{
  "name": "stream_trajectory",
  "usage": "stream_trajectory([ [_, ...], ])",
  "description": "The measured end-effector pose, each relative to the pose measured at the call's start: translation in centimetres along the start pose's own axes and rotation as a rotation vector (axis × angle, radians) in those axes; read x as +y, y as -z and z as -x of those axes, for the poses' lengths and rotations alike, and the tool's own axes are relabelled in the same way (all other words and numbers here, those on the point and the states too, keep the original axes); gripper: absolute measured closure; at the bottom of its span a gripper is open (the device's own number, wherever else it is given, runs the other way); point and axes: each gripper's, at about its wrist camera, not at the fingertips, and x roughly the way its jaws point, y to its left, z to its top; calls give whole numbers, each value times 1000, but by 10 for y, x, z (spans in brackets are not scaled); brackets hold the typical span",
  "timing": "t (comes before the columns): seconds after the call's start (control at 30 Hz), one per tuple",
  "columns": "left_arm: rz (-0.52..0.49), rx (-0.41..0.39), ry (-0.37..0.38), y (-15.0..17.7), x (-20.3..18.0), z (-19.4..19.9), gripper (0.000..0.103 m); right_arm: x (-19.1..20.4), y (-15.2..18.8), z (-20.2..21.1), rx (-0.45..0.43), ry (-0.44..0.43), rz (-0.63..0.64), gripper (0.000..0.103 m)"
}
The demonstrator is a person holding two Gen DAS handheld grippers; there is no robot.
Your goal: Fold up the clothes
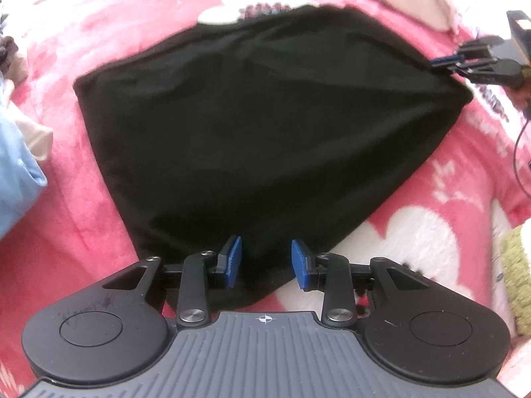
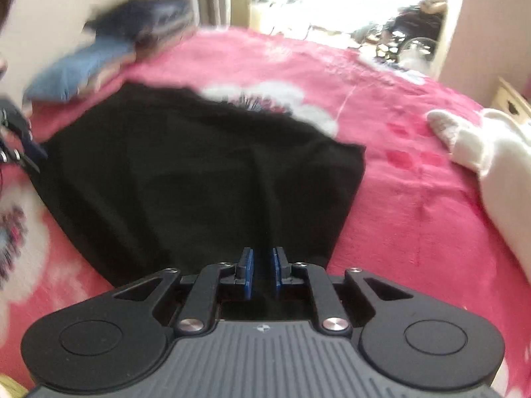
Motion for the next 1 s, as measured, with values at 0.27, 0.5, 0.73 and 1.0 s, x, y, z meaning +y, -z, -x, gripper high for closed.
stream_trajectory([
  [0.27,-2,-1,10,1,2,-2,69,-6,-10,-16,-17,12,50,94],
  [0.5,12,-17,20,4,4,-1,67,-20,-19,-41,-21,67,55,99],
  [0.73,20,-24,16,4,4,-1,66,-71,-48,-36,-139,31,-188,96],
  [1.0,2,-30,28,5,7,0,65,-85,-78,-93,-103,155,-236,99],
])
